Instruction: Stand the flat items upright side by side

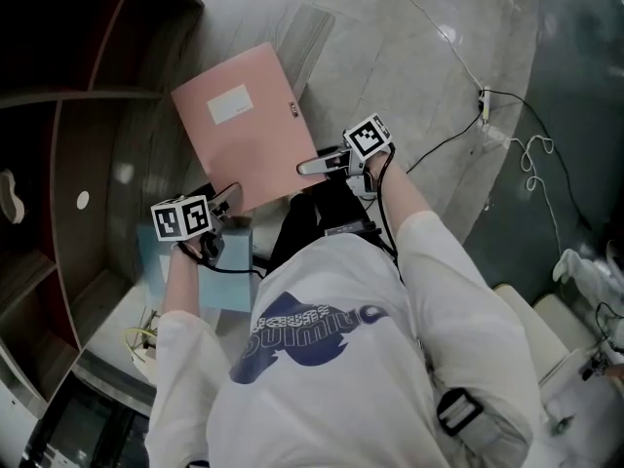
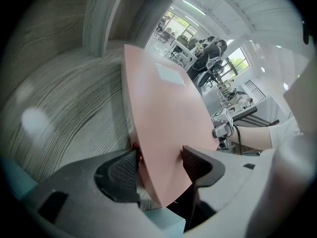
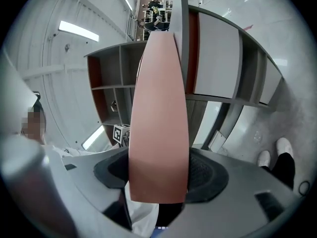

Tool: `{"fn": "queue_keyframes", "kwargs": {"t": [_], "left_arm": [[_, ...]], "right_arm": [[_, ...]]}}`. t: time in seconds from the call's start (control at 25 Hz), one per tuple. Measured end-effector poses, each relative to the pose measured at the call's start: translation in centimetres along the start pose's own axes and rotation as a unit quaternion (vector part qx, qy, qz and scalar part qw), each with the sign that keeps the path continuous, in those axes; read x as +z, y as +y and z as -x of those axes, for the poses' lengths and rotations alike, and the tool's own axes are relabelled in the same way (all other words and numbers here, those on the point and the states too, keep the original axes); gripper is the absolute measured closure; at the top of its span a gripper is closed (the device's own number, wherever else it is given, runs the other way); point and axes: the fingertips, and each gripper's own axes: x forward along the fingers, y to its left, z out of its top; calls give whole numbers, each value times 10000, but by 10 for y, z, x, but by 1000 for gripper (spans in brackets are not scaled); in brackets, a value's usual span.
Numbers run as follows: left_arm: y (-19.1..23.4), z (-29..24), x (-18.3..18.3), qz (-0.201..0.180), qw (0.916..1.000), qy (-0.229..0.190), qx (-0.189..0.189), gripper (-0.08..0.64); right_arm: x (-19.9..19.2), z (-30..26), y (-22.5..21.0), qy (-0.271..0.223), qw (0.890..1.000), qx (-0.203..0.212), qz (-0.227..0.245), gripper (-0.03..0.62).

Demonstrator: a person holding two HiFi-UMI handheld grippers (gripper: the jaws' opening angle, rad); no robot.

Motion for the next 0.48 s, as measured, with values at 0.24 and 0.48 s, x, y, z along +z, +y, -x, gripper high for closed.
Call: {"fn": "queue_keyframes", "kwargs": {"t": [0.24, 0.48], "left_arm": [[2, 0, 0, -61, 10000, -68, 20, 275], [-1, 1, 1, -123, 9998, -169, 15, 278]], "right_arm": [[1, -6, 10, 136, 9995, 295, 38, 301], [0, -2, 6, 248, 9996, 55, 74, 308]]}}
